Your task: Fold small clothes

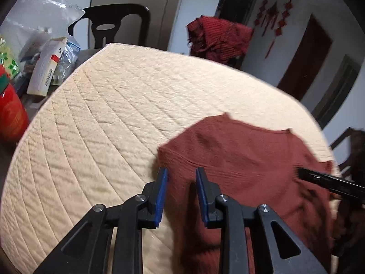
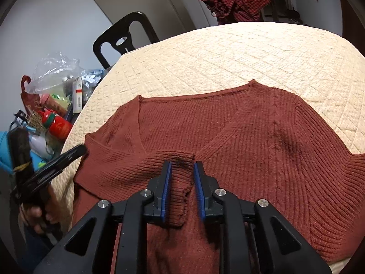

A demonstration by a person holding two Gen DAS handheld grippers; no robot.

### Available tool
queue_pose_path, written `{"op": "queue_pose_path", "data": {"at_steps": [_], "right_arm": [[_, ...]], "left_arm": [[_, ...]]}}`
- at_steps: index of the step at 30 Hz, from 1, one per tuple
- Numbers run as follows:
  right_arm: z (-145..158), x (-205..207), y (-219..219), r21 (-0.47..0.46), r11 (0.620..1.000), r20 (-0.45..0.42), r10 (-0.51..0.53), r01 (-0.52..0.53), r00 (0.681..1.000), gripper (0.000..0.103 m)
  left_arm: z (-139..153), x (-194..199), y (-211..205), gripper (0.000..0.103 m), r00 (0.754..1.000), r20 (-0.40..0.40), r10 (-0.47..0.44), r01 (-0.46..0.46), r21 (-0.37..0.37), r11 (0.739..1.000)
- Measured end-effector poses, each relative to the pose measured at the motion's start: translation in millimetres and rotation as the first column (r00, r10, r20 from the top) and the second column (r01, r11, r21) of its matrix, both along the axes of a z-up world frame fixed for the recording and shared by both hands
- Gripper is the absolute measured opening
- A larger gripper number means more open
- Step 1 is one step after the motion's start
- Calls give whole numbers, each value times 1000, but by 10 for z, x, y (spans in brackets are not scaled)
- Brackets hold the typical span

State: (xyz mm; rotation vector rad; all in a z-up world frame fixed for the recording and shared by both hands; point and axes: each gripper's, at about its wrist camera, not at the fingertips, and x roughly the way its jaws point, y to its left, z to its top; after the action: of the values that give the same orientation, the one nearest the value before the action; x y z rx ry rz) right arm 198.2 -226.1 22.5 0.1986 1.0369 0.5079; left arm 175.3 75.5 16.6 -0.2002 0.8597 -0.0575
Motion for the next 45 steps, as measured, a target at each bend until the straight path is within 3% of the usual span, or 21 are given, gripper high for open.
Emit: {"op": "queue_pose_path", "data": {"at_steps": [2,3,5,8,12,18,22,25,28,32,33,37,45], "right_arm": [[-6,-1,51,-26,1000,12,14,-14,1000,20],[-11,-2,69,-44,999,18,20,-19,1000,17],[-15,7,69,-61,998,23,11,-10,1000,6],[6,14,-15,-45,999,44,-28,30,999,6],[-46,40,-106,-33,997,8,-66,66,998,6],[103,-264,16,-44,999,67,10,-7,998,6],[-51,-355,147,-132,989,59,76,-68,995,6],[-41,-333,93,-114,992,51,53,-47,997,6],[38,-415,96,-138,990,87,55,-43,995,6],[-63,-450,113,-148,987,62,75,-65,995,8],[-56,-457,79,-133,990,62,63,-55,996,8],[56,-610,-138,-96,995,82,15,-7,997,14],[111,-1040,-529,-62,996,95,-65,71,993,15]], "left_arm": [[-66,74,-13,25,1000,-11,0,0,25,1000],[-77,86,-11,15,1000,-7,1,-1,29,1000],[-46,51,13,11,1000,24,7,-7,12,1000],[7,-27,109,10,996,81,38,-36,-24,999],[-103,-9,174,11,997,40,64,-62,-46,997],[39,-242,164,14,993,90,73,-70,-34,997],[89,-453,38,14,996,94,2,4,-56,998],[-24,-476,-90,14,997,32,-67,69,-75,995],[-46,-530,-135,14,996,43,-79,81,-34,996],[-65,-508,-142,14,996,29,-79,80,-26,996],[-48,-511,-157,15,997,24,-79,79,-15,997],[52,-677,-158,36,995,29,-91,91,-24,996],[149,-1038,-298,37,992,53,-117,119,-22,993]]}}
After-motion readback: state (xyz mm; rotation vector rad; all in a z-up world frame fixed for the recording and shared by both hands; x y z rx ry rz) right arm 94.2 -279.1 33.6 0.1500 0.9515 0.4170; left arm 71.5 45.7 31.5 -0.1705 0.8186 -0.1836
